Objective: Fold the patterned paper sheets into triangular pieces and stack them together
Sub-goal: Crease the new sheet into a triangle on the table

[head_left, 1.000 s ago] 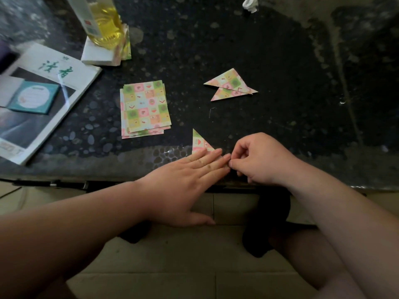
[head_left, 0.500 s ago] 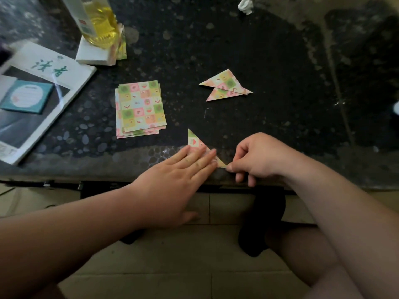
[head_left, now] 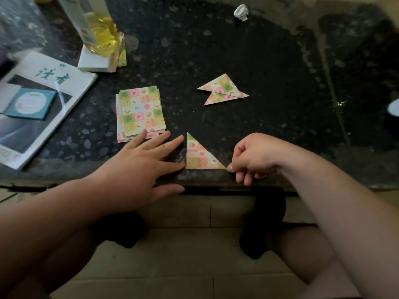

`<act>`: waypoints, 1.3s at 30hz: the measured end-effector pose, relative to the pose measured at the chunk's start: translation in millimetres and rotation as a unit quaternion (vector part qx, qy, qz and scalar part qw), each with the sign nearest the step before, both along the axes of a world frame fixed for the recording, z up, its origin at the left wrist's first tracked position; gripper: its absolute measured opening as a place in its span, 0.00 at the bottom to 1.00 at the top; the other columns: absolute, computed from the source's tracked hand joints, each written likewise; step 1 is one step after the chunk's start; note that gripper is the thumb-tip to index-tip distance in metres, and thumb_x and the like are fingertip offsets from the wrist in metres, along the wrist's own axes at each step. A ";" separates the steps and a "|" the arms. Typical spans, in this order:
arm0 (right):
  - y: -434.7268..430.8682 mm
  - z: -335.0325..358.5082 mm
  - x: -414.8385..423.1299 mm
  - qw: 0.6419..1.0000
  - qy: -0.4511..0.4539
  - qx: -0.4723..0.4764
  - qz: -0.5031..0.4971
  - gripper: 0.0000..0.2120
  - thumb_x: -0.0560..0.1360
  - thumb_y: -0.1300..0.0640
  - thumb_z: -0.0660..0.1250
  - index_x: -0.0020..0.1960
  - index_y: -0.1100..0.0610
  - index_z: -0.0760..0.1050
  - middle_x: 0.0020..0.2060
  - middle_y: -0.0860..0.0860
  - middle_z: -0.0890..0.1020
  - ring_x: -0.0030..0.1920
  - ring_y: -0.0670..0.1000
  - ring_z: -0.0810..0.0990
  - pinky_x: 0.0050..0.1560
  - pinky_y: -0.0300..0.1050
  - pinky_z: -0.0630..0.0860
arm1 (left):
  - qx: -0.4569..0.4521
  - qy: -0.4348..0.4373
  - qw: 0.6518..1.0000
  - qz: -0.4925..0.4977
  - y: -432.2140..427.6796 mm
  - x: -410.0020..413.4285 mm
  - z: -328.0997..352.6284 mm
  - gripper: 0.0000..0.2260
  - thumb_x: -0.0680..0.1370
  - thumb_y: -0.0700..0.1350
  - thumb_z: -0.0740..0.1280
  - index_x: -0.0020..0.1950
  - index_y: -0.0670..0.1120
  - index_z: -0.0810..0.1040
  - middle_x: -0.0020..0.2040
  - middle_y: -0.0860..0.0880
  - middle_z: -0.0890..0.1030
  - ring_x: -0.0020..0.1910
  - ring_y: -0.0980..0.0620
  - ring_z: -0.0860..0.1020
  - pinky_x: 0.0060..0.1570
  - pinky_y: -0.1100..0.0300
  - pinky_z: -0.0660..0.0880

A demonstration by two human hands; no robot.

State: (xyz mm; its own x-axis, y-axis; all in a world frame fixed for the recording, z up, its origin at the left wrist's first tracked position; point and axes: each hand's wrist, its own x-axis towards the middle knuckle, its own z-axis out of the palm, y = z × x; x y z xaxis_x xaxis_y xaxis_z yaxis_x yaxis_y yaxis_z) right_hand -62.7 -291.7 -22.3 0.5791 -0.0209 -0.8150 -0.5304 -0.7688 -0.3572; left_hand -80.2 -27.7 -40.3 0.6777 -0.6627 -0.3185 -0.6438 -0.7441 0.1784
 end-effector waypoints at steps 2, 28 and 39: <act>-0.5 0.4 0.9 1.000 0.004 0.001 0.013 0.06 0.80 0.61 0.71 0.44 0.57 0.78 0.35 0.54 0.87 0.30 0.49 0.83 0.28 0.38 0.71 | -0.087 0.000 0.994 0.065 1.4 -1.2 2.3 0.32 0.75 0.75 0.48 0.68 0.63 0.78 0.82 0.56 0.60 0.82 0.52 0.55 0.79 0.50 0.49; 3.0 15.9 -18.8 0.925 -0.125 0.346 -0.098 0.14 0.76 0.55 0.64 0.60 0.52 0.80 0.48 0.54 0.86 0.47 0.51 0.83 0.42 0.45 0.79 | -0.418 0.187 0.805 0.377 -41.1 -7.7 -5.8 0.10 0.76 0.38 0.75 0.42 0.53 0.85 0.41 0.53 0.87 0.42 0.51 0.85 0.49 0.51 0.83; 11.4 11.9 -14.0 0.916 -0.258 0.235 -0.197 0.05 0.80 0.59 0.71 0.50 0.53 0.85 0.44 0.51 0.88 0.50 0.54 0.87 0.51 0.54 0.84 | -0.567 0.390 0.574 0.444 -51.9 -0.1 24.5 0.06 0.75 0.38 0.67 0.40 0.40 0.81 0.43 0.38 0.85 0.42 0.41 0.85 0.42 0.52 0.82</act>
State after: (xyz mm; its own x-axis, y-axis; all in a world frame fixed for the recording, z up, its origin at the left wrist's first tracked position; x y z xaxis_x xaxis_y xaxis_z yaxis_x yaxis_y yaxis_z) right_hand -76.7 -280.3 -10.4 0.9128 -0.0281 -0.4073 -0.4008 -0.2521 -0.8808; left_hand -80.3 -79.6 -15.8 0.8529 -0.2477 -0.4597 0.5041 0.1614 0.8484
